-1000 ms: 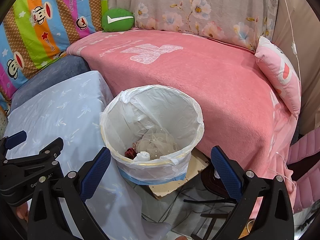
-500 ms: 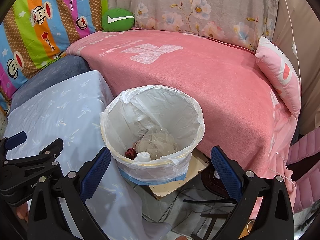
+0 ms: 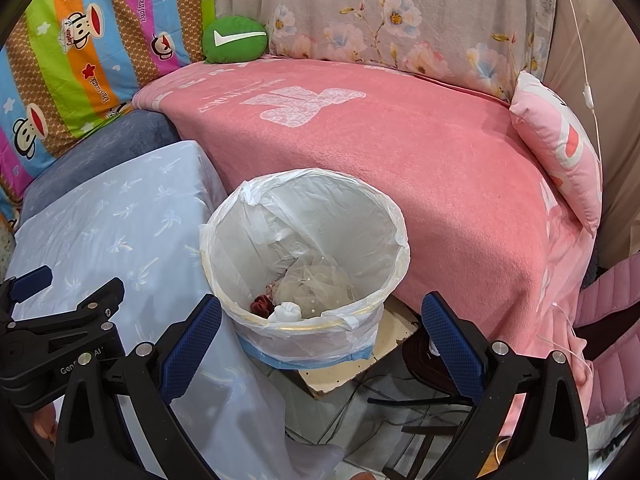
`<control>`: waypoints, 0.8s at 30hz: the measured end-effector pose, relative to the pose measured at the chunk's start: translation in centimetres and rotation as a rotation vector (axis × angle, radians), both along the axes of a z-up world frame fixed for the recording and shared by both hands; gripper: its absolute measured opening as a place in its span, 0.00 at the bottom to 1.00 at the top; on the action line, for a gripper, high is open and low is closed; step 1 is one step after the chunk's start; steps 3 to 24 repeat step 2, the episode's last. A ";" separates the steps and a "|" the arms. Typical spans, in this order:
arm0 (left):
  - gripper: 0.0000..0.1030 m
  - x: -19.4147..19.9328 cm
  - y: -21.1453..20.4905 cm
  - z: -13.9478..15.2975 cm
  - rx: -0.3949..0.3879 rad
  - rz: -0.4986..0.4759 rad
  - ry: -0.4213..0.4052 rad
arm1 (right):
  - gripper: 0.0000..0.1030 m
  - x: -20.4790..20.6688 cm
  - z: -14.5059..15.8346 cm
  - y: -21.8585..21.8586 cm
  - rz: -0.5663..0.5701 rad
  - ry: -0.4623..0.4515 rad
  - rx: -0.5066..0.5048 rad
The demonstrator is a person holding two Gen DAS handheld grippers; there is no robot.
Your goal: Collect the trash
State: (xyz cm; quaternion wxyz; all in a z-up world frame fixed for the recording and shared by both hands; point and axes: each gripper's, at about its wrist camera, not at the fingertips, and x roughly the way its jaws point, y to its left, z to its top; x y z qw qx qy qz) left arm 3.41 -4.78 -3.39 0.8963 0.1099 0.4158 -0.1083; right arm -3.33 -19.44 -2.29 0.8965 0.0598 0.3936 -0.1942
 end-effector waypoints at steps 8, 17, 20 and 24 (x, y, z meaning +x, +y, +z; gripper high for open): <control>0.90 0.0 0.0 0.0 0.000 -0.001 -0.001 | 0.95 0.0 0.0 0.0 0.000 0.000 0.000; 0.90 0.0 0.0 0.0 0.000 -0.001 -0.001 | 0.95 0.0 0.0 0.0 0.000 0.000 0.000; 0.90 0.0 0.0 0.0 0.000 -0.001 -0.001 | 0.95 0.0 0.0 0.0 0.000 0.000 0.000; 0.90 0.0 0.0 0.0 0.000 -0.001 -0.001 | 0.95 0.0 0.0 0.0 0.000 0.000 0.000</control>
